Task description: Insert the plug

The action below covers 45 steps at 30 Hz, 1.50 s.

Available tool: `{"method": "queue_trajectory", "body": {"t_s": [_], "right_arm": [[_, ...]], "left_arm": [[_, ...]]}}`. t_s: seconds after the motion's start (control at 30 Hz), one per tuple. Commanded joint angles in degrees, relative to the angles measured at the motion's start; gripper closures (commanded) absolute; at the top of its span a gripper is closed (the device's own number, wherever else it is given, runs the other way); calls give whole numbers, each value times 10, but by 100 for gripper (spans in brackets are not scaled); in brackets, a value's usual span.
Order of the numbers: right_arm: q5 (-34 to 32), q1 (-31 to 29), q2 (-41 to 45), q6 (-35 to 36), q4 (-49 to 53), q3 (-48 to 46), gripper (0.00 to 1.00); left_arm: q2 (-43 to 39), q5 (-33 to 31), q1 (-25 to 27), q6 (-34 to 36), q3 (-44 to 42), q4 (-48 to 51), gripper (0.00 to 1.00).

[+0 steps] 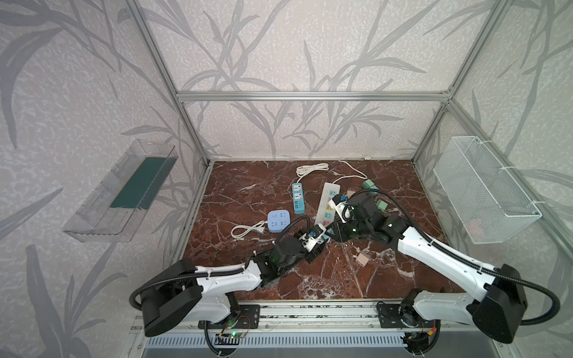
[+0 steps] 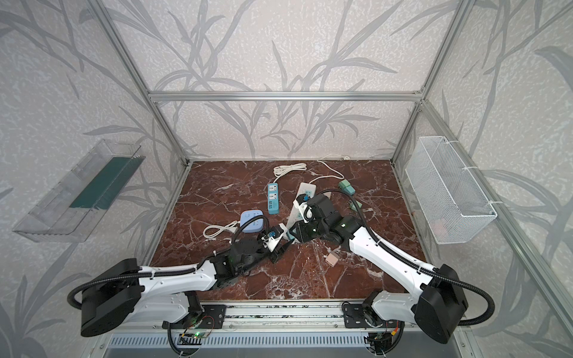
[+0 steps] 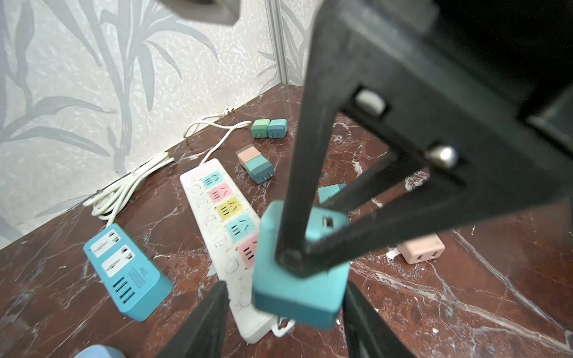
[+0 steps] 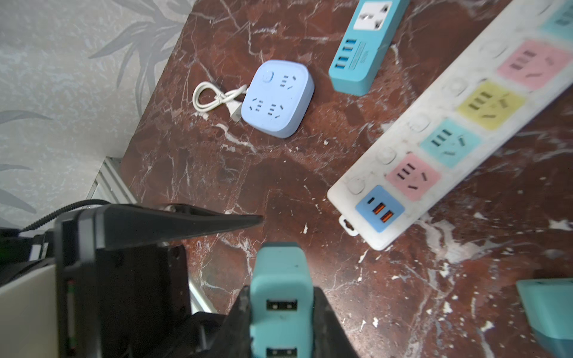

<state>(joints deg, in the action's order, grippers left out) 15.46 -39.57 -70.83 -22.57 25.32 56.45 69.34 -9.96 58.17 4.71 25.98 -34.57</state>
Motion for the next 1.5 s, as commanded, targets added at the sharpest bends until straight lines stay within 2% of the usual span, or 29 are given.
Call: {"method": "queue_trajectory", "body": {"t_s": [0.0,0.07,0.13,0.23,0.3,0.43,0.53,0.57,0.63,0.87,1.1,1.27,1.4,1.47], "right_arm": [[-69,12,25,16,36,25,100],[-103,13,32,27,56,32,100],[-121,13,42,32,66,28,100],[-126,13,60,32,72,17,100],[-121,13,72,30,75,10,100],[-124,13,95,28,85,-3,100],[-124,13,109,29,96,-4,100],[-125,13,114,30,101,-4,100],[-127,13,122,30,108,-4,100],[-121,13,131,23,113,-7,100],[-116,13,133,23,128,3,100],[-113,12,144,14,130,-4,100],[-121,12,139,16,136,1,100],[-120,13,130,16,136,8,100]], "left_arm": [[-58,-99,-4,-47,9,62,35],[-71,-185,-13,-76,22,93,27],[-67,-223,-59,-140,62,182,24],[-26,-207,-180,-290,149,355,26],[11,-184,-249,-348,182,403,27],[91,-128,-348,-393,215,406,30],[141,-85,-404,-416,233,415,35],[153,-77,-420,-435,232,409,38],[173,-29,-447,-427,223,378,45],[225,24,-477,-452,208,343,48],[276,123,-501,-460,212,339,54],[266,137,-502,-482,170,313,57],[245,168,-501,-509,103,254,62],[223,165,-497,-528,67,234,65]]}}
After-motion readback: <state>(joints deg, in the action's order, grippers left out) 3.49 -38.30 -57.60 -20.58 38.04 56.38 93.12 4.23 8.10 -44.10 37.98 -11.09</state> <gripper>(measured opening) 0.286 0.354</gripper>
